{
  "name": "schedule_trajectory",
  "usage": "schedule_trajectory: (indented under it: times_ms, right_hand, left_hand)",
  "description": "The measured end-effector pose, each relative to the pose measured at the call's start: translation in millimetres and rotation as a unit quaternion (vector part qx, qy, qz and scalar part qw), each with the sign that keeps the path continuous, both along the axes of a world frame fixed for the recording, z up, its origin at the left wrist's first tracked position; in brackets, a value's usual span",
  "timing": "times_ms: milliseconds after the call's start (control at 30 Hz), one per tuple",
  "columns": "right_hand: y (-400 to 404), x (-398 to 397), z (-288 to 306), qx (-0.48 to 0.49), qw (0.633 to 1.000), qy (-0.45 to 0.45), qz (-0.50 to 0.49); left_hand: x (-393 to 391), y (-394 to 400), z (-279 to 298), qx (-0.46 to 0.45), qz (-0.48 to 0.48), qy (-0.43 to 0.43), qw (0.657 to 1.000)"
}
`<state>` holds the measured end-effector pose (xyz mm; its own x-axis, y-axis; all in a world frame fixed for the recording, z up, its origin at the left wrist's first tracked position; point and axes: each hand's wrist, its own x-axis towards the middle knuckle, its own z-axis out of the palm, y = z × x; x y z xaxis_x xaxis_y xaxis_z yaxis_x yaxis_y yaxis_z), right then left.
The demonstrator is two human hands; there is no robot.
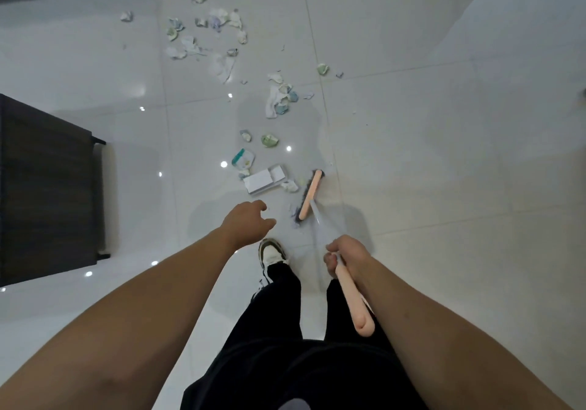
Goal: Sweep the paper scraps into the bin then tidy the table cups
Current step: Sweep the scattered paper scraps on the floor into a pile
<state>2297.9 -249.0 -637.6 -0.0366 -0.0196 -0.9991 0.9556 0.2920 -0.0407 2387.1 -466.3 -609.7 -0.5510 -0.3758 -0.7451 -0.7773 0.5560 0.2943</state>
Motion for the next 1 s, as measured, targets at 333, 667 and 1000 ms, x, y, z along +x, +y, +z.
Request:
schedule_trajectory:
  times_ms: [333,667,1000]
  right_hand:
    - [-51,-59,57,0.025,0.991,0.129,0.035]
    - [-30,-185,81,0.081,0.959,0.245,0.120]
    - [-43,-375,-17,0.081,0.905,0.245,0.338]
  left_hand:
    - [-53,-57,40,-0.005,0.003,0.059,0.998]
    - [-178,-59,73,-0.029,-0.037,0.120,0.992]
    - [-245,-9,14,-0.065,0.204,0.046,0.976]
